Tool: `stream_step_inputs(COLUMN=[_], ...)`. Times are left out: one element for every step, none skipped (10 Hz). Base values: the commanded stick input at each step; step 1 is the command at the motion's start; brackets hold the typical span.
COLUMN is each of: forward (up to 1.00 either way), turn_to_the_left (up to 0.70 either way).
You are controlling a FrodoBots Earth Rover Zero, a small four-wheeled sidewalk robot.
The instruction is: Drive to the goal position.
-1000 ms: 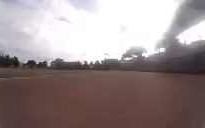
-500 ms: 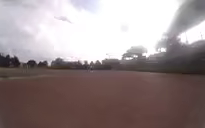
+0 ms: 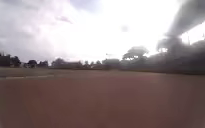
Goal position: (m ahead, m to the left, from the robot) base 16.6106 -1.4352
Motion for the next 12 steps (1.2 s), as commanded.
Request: stream_step_inputs(forward=[0.70, 0.70, 0.70, 0.70, 0.70, 0.70, 0.70, 0.70, 0.70, 0.70, 0.70, 0.70], turn_to_the_left=[0.00, 0.00, 0.00, 0.00, 0.00, 0.00, 0.00, 0.00, 0.00, 0.00, 0.00, -0.02])
